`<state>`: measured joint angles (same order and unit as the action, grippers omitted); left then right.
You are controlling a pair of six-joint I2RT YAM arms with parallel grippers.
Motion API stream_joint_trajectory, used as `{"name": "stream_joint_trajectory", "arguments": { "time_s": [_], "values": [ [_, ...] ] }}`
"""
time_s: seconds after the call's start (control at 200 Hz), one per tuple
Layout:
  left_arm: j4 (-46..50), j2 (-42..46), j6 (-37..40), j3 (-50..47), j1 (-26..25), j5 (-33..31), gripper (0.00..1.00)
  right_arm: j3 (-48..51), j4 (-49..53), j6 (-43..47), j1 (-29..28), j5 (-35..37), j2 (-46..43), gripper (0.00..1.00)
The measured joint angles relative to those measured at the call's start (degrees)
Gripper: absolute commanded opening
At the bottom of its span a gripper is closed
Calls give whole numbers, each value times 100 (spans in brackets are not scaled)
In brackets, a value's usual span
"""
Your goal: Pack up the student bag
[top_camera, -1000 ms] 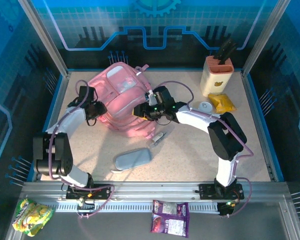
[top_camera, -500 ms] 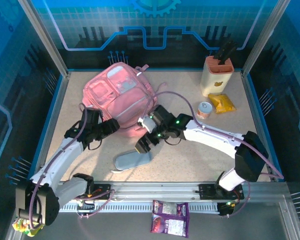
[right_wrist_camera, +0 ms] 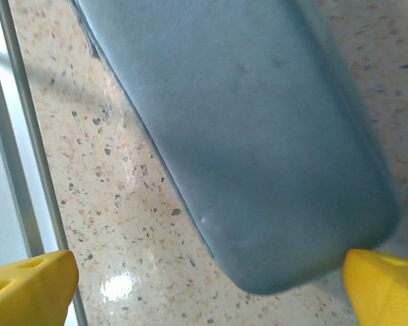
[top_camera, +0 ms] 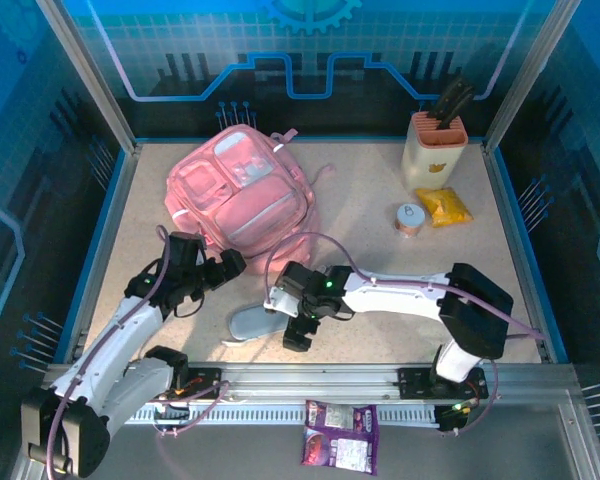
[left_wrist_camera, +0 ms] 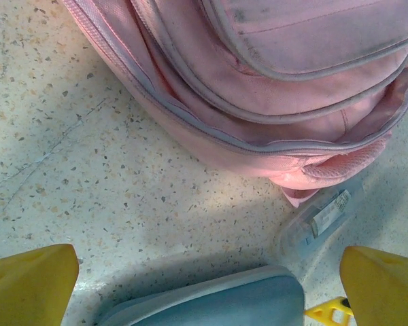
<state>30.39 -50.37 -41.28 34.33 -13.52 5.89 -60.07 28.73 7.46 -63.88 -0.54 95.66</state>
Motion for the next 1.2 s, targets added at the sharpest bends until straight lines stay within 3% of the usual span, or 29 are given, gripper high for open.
{"name": "stream_joint_trajectory", "arguments": {
  "time_s": [0.43, 0.78, 0.975, 1.201],
  "values": [
    [278, 76, -37, 0, 0, -227, 99, -649, -96, 739, -111, 741, 608, 100],
    [597, 317, -39, 2, 72, -634, 99, -791, -92, 1126, -153, 717, 638, 100],
    [605, 275, -37, 2, 339, -632, 99, -787, -68, 960, -254, 608, 660, 100],
    [603, 269, -22, 2, 525, -627, 99, -632, -50, 389, -787, 640, 588, 100]
  ]
}}
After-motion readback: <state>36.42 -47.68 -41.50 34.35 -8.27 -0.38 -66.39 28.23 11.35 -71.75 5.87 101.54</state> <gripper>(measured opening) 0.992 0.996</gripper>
